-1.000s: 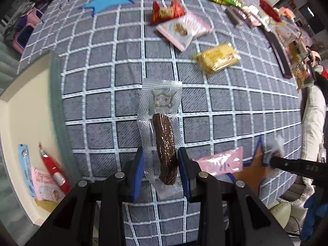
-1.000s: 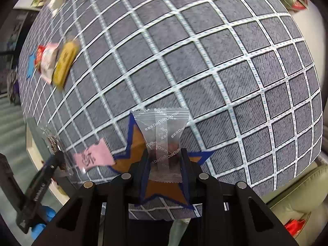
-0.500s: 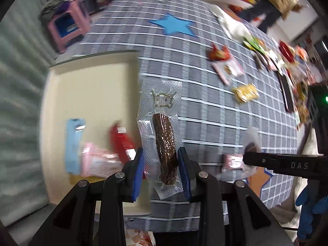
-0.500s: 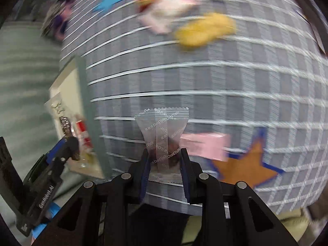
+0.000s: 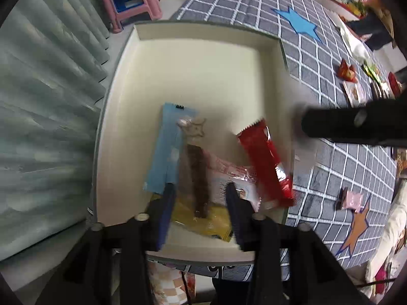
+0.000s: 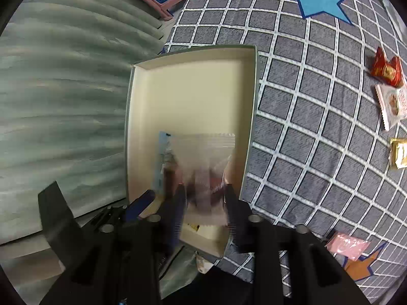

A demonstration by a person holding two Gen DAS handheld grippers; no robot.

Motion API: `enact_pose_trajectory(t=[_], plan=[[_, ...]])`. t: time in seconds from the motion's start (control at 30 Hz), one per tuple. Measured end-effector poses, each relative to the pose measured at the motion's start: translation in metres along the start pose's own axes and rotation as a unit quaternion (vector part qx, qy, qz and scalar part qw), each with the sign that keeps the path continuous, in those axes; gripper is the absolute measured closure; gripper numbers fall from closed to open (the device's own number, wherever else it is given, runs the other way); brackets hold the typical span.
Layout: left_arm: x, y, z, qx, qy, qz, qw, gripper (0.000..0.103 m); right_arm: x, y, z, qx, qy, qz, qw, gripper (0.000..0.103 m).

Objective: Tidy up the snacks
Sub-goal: 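Carry the jerky and candy to the cream tray and release them, then grasp the red snack packet with the left gripper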

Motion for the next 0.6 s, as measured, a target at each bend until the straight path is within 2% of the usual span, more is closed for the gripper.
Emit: enact_pose_trajectory(t=[0.03, 0.07, 0.1, 0.23, 0.37, 0.4, 0.53, 0.6], plan=[[0.001, -0.002, -0.001, 0.005, 0.001, 0.002, 1.0000, 0.040, 0.002, -0.005, -0.002, 0.009, -0.001, 0.004, 1.000, 0.006], [0.001, -0.004, -0.001, 0.009, 0.001, 0.003, 1.0000, 0.038, 0.006, -0.016, -0.006, 0.023, -0.009, 0.012, 1.000, 0.003], [0.002, -0.008, -0.002, 0.015, 0.001, 0.007, 0.9999, 0.036, 0.012, -0.028, -0.010, 0.034, -0.017, 0.019, 0.999, 0.003], [0.001, -0.031, -0.004, 0.024, 0.009, 0.038, 0.9989, 0.035, 0.045, -0.094, -0.017, 0.081, 0.001, 0.070, 0.994, 0.003], [-0.004, -0.064, -0.013, 0.036, 0.006, 0.080, 0.9961, 0.034, 0.105, -0.189, -0.026, 0.152, 0.022, 0.162, 0.975, 0.003], [-0.004, -0.076, -0.015, 0.039, 0.007, 0.094, 0.9948, 0.030, 0.125, -0.214, -0.030, 0.166, 0.027, 0.188, 0.968, 0.003], [-0.007, -0.114, -0.011, 0.037, 0.028, 0.138, 0.9893, 0.029, 0.192, -0.289, -0.040, 0.207, 0.050, 0.243, 0.946, 0.003], [-0.006, -0.137, -0.011, 0.037, 0.035, 0.161, 0.9856, 0.029, 0.216, -0.310, -0.041, 0.218, 0.058, 0.256, 0.940, 0.003]])
Point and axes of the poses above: each gripper's, at about its wrist camera, not at the fingertips, and z roughly the way its jaws point, y to its left, x to its underside, the point moved 7 cm from there along z, roughly the way its jaws point, and after that the axes turned 9 degrees about -z, right-handed, at the moved point
